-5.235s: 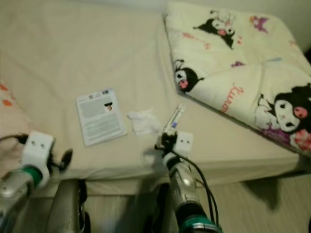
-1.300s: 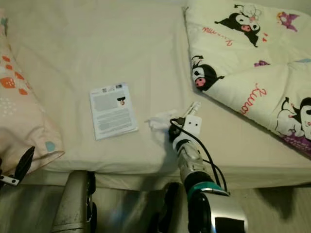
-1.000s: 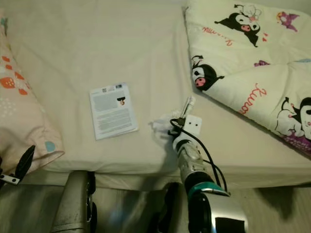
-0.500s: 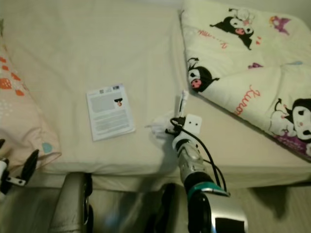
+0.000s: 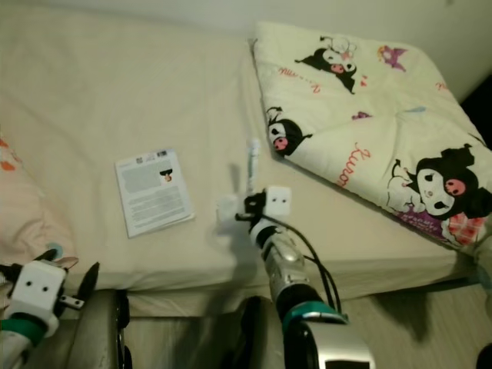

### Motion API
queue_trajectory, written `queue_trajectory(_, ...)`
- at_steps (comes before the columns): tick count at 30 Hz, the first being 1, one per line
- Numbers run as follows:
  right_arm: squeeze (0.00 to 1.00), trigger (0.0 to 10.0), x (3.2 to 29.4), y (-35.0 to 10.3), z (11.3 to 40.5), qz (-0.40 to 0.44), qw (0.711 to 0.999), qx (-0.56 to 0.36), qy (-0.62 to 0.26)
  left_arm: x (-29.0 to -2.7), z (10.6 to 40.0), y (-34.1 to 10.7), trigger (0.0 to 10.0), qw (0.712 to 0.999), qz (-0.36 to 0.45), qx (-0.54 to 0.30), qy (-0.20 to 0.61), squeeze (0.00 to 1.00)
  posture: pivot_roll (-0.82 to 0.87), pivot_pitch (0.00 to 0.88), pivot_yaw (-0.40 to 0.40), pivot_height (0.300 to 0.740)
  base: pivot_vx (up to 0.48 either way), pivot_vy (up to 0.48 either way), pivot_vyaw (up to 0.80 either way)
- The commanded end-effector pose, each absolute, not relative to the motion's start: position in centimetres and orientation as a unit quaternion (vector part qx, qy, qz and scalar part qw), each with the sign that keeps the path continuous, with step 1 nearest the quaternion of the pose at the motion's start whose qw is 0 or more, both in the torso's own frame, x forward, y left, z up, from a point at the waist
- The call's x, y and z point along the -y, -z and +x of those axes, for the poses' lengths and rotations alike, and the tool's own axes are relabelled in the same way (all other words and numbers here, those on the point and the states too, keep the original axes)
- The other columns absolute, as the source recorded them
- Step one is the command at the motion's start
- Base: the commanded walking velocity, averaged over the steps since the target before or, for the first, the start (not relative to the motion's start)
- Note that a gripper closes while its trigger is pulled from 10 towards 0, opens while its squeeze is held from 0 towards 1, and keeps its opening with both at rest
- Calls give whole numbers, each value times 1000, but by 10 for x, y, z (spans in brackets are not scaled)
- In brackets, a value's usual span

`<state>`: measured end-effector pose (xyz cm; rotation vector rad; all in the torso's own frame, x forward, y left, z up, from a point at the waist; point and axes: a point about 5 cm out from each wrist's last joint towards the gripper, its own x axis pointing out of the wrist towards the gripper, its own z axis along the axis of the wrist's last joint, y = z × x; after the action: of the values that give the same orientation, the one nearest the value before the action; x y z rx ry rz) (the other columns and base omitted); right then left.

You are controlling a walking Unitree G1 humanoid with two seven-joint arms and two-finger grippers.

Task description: Clean up the room

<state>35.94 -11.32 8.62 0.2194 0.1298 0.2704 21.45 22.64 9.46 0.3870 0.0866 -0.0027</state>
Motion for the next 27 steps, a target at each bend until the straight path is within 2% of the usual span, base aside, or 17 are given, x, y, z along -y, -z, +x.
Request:
queue_trajectory(1, 0, 0, 119, -83, 357, 107, 983, -62, -133, -224, 214, -87, 10000, 980, 194, -52, 4, 0, 220, 56, -146, 548, 0, 0, 0)
queue_trajectory(8, 0, 0, 121, -84, 356, 110, 982, -55, -145, -228, 219, -87, 10000, 981, 188, -44, -13, 0, 220, 62, -148, 548, 0, 0, 0)
queue_trajectory(9, 0, 0, 124, -86, 356, 111, 982, -49, -145, -227, 219, -86, 10000, 981, 189, -44, -12, 0, 216, 37, -143, 548, 0, 0, 0)
queue_trajectory(17, 0, 0, 139, -103, 358, 121, 982, -2, -144, -224, 225, -84, 10000, 983, 181, -33, -23, 0, 187, 25, -142, 548, 0, 0, 0)
queue_trajectory(21, 0, 0, 139, -106, 351, 117, 980, 8, -163, -219, 230, -84, 10000, 984, 175, -28, -23, 0, 181, 21, -145, 548, 0, 0, 0)
queue_trajectory(27, 0, 0, 133, -94, 322, 113, 974, -7, -197, -211, 235, -86, 10000, 988, 149, -22, -37, 0, 162, 0, -137, 548, 0, 0, 0)
